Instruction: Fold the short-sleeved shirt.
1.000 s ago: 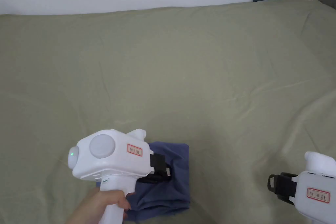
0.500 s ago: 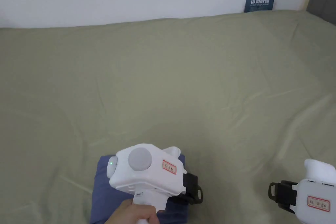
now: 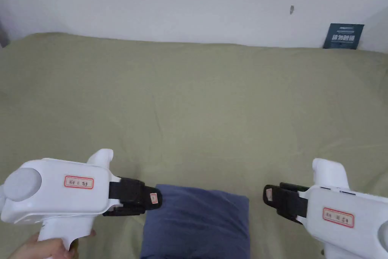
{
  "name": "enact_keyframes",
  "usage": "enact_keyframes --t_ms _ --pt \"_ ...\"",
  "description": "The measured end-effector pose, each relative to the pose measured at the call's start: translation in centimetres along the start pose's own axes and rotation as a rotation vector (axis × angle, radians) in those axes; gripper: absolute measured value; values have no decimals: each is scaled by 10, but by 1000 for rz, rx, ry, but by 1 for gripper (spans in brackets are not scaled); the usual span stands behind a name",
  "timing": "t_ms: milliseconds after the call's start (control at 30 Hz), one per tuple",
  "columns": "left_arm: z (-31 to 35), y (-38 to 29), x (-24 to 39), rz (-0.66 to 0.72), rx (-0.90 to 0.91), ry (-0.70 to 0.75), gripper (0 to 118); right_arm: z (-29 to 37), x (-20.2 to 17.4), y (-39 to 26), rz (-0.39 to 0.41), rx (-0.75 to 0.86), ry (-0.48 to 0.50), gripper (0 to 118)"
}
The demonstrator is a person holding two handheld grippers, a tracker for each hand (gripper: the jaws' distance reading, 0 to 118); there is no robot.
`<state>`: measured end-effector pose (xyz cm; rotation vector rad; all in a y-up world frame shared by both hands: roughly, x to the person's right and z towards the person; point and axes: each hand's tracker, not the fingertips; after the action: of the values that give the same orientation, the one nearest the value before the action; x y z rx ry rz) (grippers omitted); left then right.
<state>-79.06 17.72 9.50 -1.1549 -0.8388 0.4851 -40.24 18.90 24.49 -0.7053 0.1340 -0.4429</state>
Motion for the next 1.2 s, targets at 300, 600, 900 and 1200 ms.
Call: enact_keyframes --t_ms 300,600,900,1200 --pt "13 -32 -56 134 4 15 7 -123 -36 -44 168 -331 -64 0" --pt "-20 -13 -65 174 -11 -74 97 -117 -33 -45 105 -280 -37 0" --pt "-87 -6 -93 237 -157 -249 97 -116 -26 -45 24 -272 -12 0" --pt "-67 -4 -115 295 -159 -197 63 -115 -25 -44 33 -275 -7 0"
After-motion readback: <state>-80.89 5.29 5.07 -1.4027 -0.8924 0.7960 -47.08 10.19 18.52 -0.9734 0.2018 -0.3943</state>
